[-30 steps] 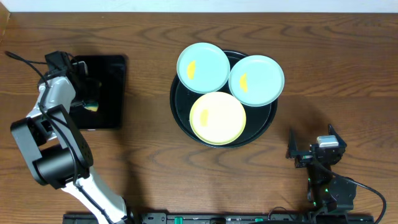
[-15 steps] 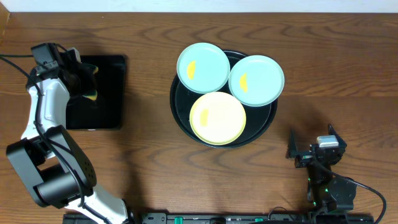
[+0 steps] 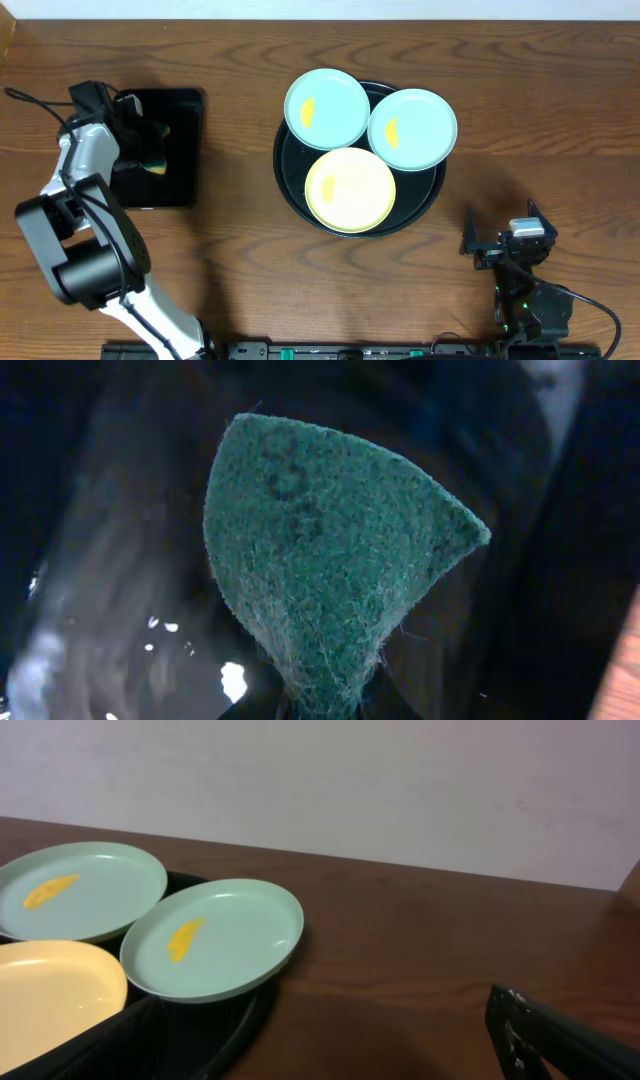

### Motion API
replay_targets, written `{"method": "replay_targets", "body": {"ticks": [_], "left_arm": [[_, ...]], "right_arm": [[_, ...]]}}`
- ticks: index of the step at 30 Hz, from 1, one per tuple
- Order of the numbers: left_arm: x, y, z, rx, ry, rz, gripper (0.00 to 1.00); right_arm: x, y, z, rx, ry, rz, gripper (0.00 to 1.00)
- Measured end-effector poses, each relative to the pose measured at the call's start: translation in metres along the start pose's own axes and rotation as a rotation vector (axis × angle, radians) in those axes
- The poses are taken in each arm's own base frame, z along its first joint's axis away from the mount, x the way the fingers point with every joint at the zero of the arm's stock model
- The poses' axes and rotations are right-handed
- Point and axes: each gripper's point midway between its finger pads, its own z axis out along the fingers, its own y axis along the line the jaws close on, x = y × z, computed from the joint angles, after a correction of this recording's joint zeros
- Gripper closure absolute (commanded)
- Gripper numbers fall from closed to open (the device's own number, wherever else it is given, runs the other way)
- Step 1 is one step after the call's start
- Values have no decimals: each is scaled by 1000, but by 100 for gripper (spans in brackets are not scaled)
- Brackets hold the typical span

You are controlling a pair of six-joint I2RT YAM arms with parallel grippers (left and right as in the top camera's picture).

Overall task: Clean dirty plates on tray and stack at the side
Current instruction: 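Lift the sponge with the left gripper toward the yellow plate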

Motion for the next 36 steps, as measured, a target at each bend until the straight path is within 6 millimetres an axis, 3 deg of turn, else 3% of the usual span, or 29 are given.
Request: {"method": "replay_targets", "body": {"ticks": [8, 11, 17, 21, 23, 26, 30, 33, 36], "left_arm": [[-33, -4, -71, -57, -181, 31, 93], [-27, 7, -66, -115, -151, 22, 92], [16, 23, -27, -164, 17, -5, 93], [11, 21, -38, -166, -17, -38, 92], [3, 14, -57, -141, -68, -69, 93], [-3, -7, -100, -65, -148, -116, 93], [3, -42, -153, 83, -202, -172, 93], [24, -71, -171, 200, -144, -189, 93], [50, -102, -170, 279, -30, -174, 93]], "right_arm": [[0, 0, 0, 0, 0, 0, 1], [0, 0, 0, 0, 0, 0, 1], [0, 0, 0, 0, 0, 0, 1], [0, 0, 0, 0, 0, 0, 1], [0, 0, 0, 0, 0, 0, 1], [0, 0, 0, 0, 0, 0, 1], [0, 0, 0, 0, 0, 0, 1], [0, 0, 0, 0, 0, 0, 1], [0, 0, 0, 0, 0, 0, 1]]}}
